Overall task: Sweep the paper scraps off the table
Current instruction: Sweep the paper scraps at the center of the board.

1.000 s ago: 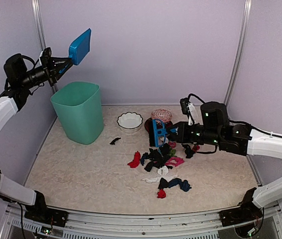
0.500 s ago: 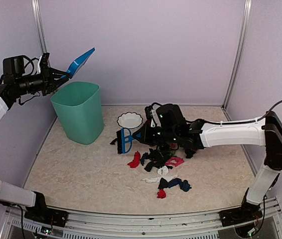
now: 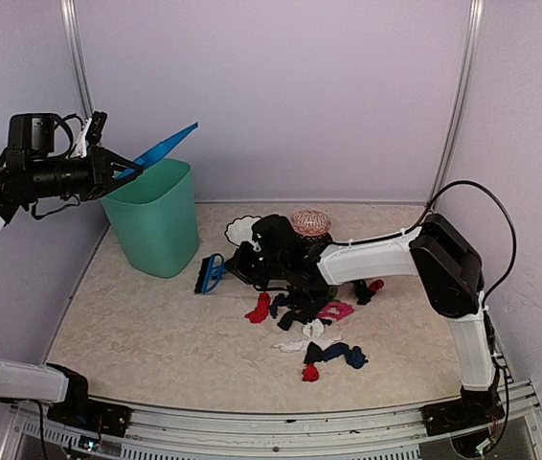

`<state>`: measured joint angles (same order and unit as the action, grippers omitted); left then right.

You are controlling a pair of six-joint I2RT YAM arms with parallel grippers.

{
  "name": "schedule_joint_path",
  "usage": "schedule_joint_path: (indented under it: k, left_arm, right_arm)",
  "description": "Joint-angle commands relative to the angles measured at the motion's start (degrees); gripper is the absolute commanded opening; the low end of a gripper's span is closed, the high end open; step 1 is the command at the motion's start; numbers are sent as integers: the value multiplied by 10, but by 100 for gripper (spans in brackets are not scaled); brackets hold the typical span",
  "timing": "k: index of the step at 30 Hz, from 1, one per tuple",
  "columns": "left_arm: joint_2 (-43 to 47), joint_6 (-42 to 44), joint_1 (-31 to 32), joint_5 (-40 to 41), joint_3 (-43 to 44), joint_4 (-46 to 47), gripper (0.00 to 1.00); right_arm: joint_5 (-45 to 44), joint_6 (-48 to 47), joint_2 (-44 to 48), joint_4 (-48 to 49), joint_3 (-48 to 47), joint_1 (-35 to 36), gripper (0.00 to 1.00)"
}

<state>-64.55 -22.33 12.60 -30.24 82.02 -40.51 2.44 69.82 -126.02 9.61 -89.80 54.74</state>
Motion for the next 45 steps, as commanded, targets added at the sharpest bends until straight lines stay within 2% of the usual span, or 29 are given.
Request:
schedule_joint_path:
  k: [1, 4, 9, 20, 30, 36, 45]
  left_arm:
    - [20, 31, 27, 37, -5, -32, 0]
    - [29, 34, 32, 42, -7, -39, 0]
    - [34, 36, 35, 48, -4, -48, 0]
    - [31, 38, 37, 56, 1, -50, 0]
    - [20, 42, 37, 66, 12, -53, 0]
    - [11, 40, 37, 69, 16, -51, 0]
    - [2, 32, 41, 67, 6, -40, 0]
  right_arm:
    - [-30, 46, -61, -15, -84, 3, 0]
    - [-39, 55, -90, -35, -115, 0, 0]
    - [-48, 69, -99, -47, -98, -9, 0]
    - [-39, 94, -30, -46, 46, -25, 0]
    - [-35, 129, 107, -86, 231, -34, 0]
    - [-57, 137, 206, -152, 328, -39, 0]
    - [-80, 107, 352, -229, 455, -78, 0]
